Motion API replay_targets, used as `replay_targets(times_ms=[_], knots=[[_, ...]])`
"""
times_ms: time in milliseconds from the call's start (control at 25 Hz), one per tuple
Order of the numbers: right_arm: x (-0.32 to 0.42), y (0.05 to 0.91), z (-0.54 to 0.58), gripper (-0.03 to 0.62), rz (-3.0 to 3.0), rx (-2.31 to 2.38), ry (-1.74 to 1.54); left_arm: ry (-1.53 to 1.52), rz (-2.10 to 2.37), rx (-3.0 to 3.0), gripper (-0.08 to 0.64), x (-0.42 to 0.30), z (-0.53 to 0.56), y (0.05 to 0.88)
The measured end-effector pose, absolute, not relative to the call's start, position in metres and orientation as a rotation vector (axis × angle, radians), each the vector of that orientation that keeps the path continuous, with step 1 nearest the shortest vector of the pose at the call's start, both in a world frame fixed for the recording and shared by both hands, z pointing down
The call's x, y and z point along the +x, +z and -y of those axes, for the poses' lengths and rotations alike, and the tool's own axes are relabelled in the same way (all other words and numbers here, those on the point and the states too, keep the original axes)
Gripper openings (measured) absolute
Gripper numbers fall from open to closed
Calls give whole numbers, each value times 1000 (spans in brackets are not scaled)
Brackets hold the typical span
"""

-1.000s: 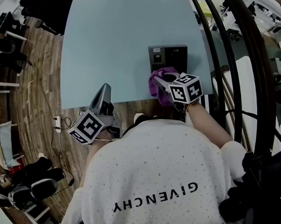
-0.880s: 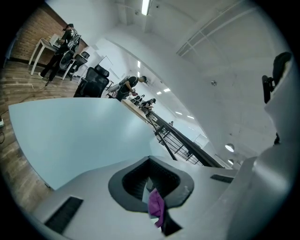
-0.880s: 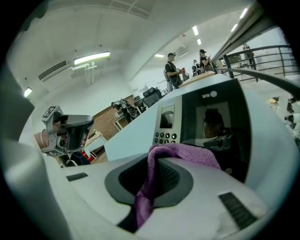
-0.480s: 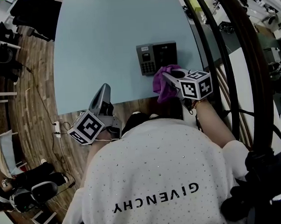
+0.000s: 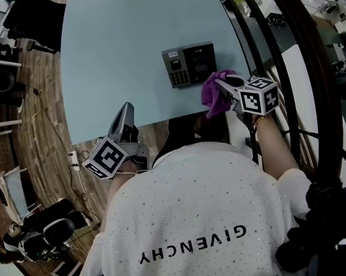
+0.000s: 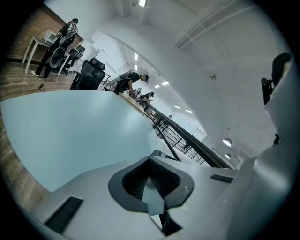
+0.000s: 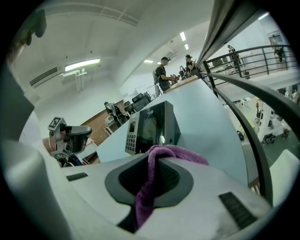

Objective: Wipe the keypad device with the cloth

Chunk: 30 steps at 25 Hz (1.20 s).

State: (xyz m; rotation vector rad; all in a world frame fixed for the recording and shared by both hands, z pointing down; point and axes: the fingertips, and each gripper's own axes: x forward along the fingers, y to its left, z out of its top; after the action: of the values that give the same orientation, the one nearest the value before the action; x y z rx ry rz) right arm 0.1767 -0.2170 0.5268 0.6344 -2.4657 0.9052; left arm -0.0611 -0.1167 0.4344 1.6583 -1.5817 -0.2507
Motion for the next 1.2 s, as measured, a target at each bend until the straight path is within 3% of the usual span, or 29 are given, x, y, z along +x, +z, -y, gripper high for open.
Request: replay_targets(times_ms=[520, 1200], knots=[[181, 449, 316, 26, 2560, 982, 761, -247, 1564, 1689, 3, -70, 136, 438], [191, 479, 308, 28, 2498, 1103, 1122, -317, 1625, 1705, 3, -93, 145, 411]])
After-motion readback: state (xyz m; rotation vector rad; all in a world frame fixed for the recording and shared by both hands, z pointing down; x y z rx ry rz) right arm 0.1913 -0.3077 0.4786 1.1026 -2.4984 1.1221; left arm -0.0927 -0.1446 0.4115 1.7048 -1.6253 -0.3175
